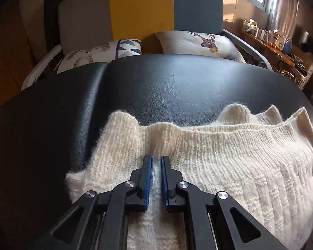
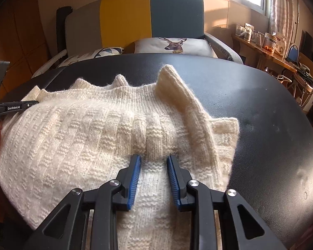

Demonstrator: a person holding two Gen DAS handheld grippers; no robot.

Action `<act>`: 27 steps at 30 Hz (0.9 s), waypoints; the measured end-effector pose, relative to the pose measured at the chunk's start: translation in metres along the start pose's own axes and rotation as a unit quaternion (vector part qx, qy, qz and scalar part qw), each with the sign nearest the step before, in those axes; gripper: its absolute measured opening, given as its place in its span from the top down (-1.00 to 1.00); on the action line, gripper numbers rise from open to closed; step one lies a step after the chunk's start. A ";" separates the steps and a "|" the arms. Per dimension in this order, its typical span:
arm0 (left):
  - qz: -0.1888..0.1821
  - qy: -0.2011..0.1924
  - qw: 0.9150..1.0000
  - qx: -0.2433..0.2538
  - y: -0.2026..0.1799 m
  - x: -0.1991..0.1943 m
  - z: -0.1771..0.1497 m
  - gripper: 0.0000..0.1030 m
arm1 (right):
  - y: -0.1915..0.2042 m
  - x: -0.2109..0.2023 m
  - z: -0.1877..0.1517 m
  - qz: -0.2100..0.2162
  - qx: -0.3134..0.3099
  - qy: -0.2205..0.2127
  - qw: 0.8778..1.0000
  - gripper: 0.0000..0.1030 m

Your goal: Fold clothes

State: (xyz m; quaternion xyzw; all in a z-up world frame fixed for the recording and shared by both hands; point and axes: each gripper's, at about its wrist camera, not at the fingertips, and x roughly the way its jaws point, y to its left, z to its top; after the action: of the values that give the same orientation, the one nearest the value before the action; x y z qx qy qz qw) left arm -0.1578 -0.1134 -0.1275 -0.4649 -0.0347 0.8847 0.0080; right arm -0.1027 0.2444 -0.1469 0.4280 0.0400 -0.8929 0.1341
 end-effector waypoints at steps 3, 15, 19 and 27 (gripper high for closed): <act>-0.046 -0.004 0.999 -0.030 0.017 -0.019 0.007 0.53 | -0.001 0.000 -0.001 0.002 0.003 -0.004 1.000 0.48; -0.139 0.012 0.984 -0.116 0.098 -0.103 -0.106 -0.17 | -0.015 0.001 -0.004 0.038 0.067 -0.012 0.997 0.45; -0.172 0.014 0.980 -0.103 0.082 -0.107 -0.135 -0.22 | -0.013 0.001 -0.003 0.034 0.065 -0.008 0.997 0.45; -0.150 0.005 0.984 -0.101 0.077 -0.109 -0.155 0.83 | -0.006 0.001 0.000 0.011 0.001 0.013 1.000 0.46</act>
State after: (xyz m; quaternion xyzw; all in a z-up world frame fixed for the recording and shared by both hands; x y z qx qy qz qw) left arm 0.0335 -0.1873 -0.1311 -0.4569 -0.1930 0.8632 0.0937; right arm -0.1051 0.2495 -0.1481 0.4398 0.0365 -0.8859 0.1427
